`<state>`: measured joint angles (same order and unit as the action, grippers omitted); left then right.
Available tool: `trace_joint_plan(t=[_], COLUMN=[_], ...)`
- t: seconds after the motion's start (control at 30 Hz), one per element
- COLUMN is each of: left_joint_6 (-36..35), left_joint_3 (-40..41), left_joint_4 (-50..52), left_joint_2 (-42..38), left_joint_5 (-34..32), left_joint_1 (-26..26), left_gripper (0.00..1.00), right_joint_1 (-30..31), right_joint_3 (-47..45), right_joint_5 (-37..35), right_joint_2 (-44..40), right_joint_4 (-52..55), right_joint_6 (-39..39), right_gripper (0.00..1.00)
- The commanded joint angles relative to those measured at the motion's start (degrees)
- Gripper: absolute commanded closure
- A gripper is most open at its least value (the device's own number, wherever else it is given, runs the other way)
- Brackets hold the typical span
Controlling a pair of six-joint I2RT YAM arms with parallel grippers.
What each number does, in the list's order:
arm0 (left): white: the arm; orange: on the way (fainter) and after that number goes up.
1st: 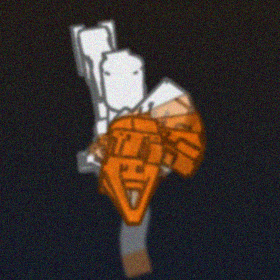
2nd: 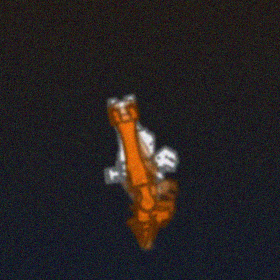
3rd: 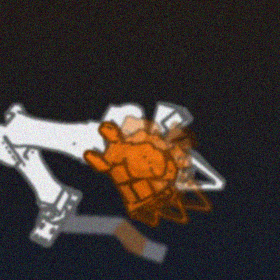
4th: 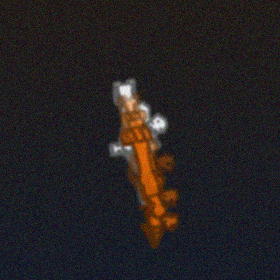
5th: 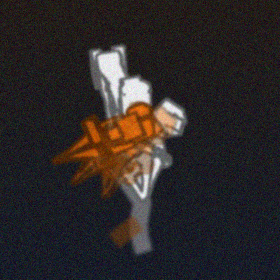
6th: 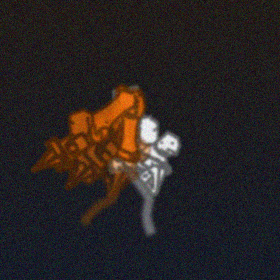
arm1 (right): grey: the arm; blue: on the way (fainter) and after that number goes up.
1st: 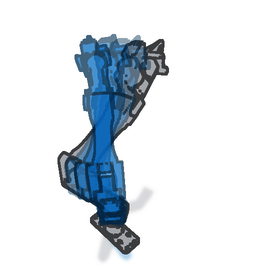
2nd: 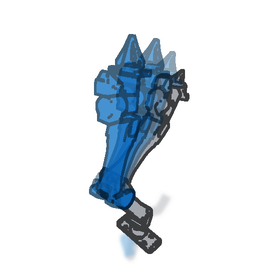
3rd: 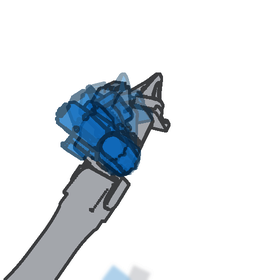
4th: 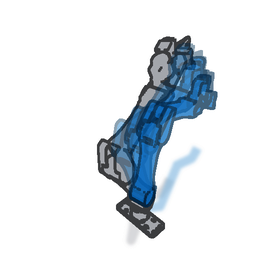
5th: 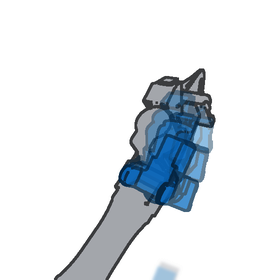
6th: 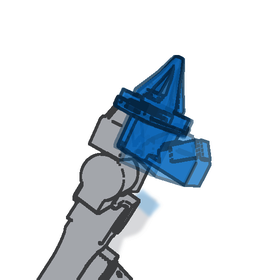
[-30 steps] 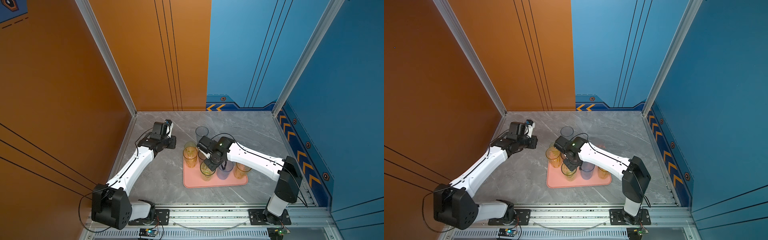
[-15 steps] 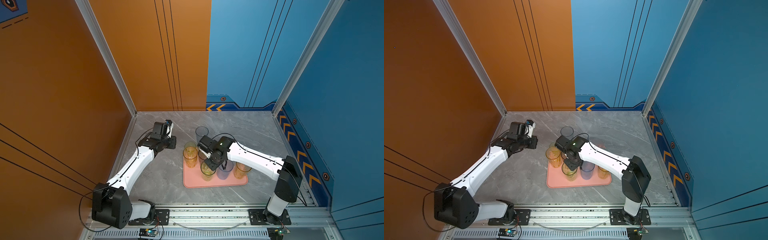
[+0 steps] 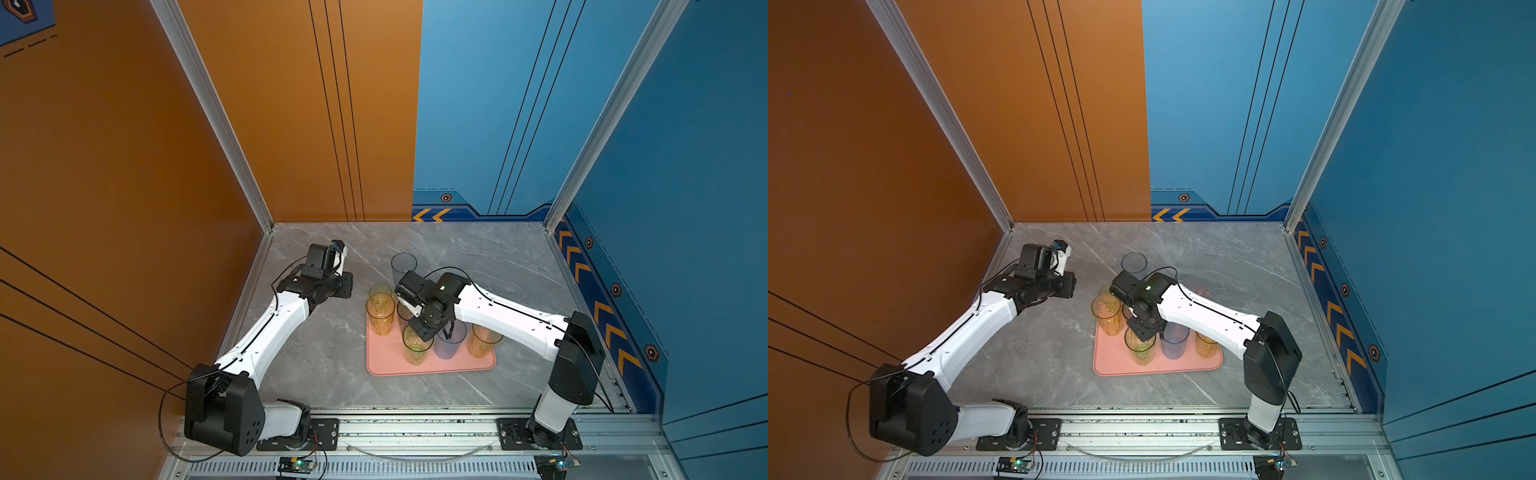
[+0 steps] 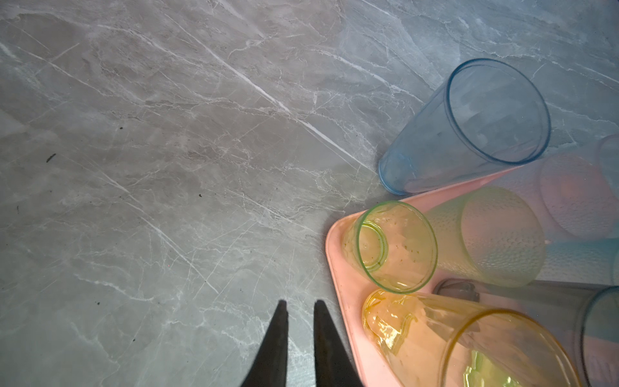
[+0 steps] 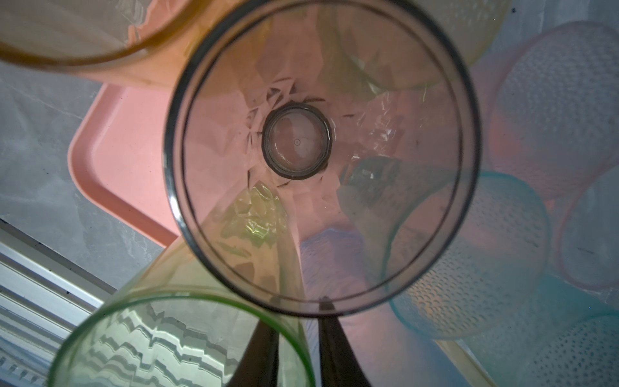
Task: Place the glasses into the tray
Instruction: Place the glass on the tray.
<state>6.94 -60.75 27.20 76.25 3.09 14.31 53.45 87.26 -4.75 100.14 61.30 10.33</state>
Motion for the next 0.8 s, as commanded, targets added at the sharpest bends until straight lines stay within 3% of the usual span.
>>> trace_joint_plan(t=[0.0,0.77], left_joint_6=[-0.8,-0.8], left_joint_3=[-0.4,-0.4], left_joint_4=[0.7,0.8], left_joint_2=[0.4,0.5], left_joint_5=[0.4,0.7], left_joint_1=[-0.2,-0.2], left_gripper=[0.83,0.82], right_joint_1=[-0.2,0.1], right_joint_3=[-0.6,-0.8], right_joint_5=[0.1,-0.8], right_joint_2=[0.2,-5.5], right_joint_4=[-0.2,0.7], right_joint_6=[-0.1,0.6], right_gripper=[0.78,0.68])
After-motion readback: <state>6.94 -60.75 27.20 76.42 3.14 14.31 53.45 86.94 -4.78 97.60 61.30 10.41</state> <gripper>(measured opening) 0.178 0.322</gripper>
